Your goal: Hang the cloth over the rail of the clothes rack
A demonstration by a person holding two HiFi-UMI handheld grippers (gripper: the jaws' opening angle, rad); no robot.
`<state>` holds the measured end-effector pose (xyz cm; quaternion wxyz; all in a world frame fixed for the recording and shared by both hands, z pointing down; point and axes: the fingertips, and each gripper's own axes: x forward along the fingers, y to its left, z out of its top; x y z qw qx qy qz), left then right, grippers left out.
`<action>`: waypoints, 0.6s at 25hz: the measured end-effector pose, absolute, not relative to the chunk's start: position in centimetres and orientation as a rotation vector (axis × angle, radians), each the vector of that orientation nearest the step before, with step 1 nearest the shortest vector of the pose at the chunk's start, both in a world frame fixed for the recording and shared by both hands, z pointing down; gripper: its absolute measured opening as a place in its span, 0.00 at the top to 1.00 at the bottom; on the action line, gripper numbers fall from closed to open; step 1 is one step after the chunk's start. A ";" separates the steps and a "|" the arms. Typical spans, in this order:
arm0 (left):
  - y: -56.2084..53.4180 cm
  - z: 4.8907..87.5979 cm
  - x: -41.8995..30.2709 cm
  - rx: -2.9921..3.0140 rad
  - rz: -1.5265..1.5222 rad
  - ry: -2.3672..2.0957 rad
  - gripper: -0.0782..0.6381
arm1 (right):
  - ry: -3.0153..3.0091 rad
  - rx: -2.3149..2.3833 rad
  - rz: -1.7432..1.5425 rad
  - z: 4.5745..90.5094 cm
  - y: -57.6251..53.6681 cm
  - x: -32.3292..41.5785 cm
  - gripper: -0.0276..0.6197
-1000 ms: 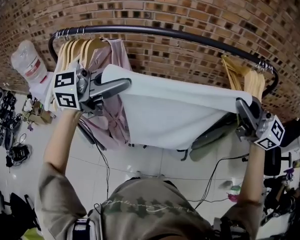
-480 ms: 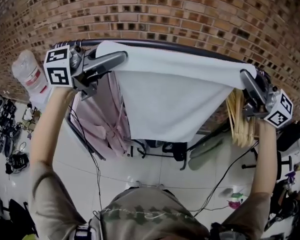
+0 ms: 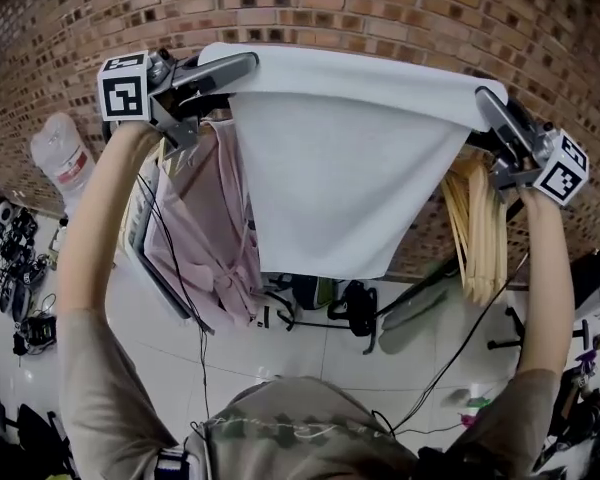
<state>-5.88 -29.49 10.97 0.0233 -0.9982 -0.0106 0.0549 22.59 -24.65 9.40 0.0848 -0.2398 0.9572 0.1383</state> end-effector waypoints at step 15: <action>-35.2 5.8 -5.8 -3.083 0.232 0.191 0.87 | 2.846 -0.757 0.473 4.9 -29.1 22.4 0.93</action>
